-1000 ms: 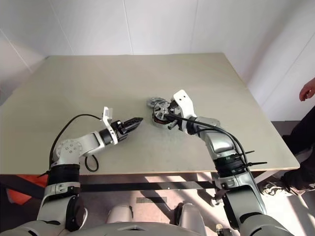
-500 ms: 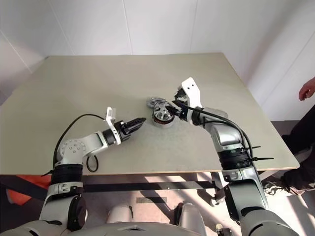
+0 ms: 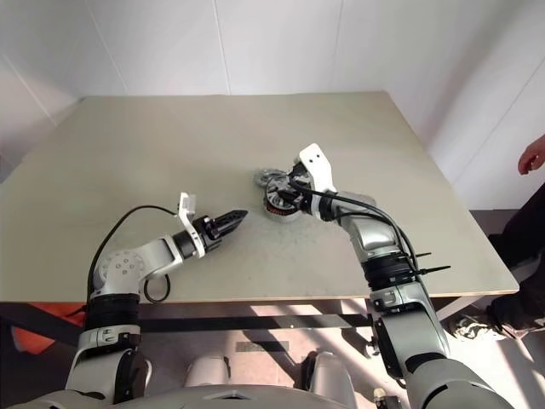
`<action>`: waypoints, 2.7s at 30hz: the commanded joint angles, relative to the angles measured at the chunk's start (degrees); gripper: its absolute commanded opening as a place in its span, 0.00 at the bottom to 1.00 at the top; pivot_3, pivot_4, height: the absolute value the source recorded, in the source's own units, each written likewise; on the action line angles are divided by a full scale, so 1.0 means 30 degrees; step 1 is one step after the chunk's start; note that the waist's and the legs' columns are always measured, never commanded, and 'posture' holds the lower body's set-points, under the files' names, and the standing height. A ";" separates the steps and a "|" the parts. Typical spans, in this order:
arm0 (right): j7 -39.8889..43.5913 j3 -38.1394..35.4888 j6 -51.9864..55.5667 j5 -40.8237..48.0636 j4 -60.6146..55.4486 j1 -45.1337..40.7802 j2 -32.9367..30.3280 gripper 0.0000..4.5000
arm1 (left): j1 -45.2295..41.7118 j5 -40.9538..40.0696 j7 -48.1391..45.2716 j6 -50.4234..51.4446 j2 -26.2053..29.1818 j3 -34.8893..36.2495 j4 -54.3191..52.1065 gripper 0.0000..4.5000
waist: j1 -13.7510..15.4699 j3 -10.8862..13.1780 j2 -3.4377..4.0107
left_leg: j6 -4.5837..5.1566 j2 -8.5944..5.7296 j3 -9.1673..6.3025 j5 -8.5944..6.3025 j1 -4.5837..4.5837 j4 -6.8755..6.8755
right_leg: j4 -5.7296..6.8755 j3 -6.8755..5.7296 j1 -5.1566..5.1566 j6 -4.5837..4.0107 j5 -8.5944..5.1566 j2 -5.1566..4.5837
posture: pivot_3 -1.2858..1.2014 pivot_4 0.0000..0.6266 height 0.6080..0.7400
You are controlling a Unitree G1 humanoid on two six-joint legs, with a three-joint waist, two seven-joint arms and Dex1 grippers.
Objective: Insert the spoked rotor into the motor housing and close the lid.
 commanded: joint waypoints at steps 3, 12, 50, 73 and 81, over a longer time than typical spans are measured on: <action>-0.0018 0.0142 -0.0089 -0.0142 -0.0929 -0.0154 -0.0048 0.42 | -0.0201 -0.0307 0.0122 -0.0184 -0.0067 0.0194 -0.0840 0.52 | -0.0002 0.0000 0.0000 | 0.0000 -0.0001 0.0001 0.0000 0.0006 0.0000 | 0.0000 0.0002 0.0003 0.0000 0.0000 0.0000 | 0.52 0.00 1.00; -0.0173 0.0226 -0.0392 -0.0532 -0.0130 0.0087 -0.0028 0.42 | -0.0393 -0.0252 0.0099 -0.0195 0.0084 0.0190 -0.0787 0.52 | 0.0000 0.0000 0.0000 | 0.0000 -0.0001 0.0001 0.0000 0.0004 0.0000 | 0.0000 0.0001 0.0002 0.0000 0.0000 0.0000 | 0.52 0.00 1.00; 0.0236 0.0371 -0.1564 -0.0592 0.1677 -0.1802 0.0987 0.14 | -0.0163 -0.0076 0.0204 -0.0180 -0.0106 -0.0076 -0.1164 0.52 | -0.0023 -0.0001 -0.0001 | 0.0001 0.0000 0.0001 0.0000 0.0008 0.0004 | 0.0013 0.0001 0.0003 -0.0002 0.0001 0.0000 | 0.52 0.00 1.00; -0.0189 -0.0020 -0.3031 -0.0780 0.4050 -0.3017 0.1562 0.35 | 0.0330 -0.0211 0.0525 -0.0074 -0.0008 0.0092 -0.1697 0.52 | -0.0032 0.0000 0.0000 | 0.0002 0.0002 0.0001 -0.0001 0.0007 0.0005 | 0.0014 0.0000 0.0001 -0.0005 0.0003 0.0001 | 0.52 0.00 1.00; -0.0305 0.0042 -0.3321 -0.0987 0.4749 -0.2941 0.1654 0.35 | 0.0316 -0.0173 0.0483 -0.0056 -0.0011 0.0015 -0.1661 0.52 | -0.0033 0.0000 0.0000 | 0.0002 0.0002 0.0000 -0.0001 0.0008 0.0005 | 0.0014 0.0000 0.0001 -0.0005 0.0003 0.0002 | 0.52 0.00 1.00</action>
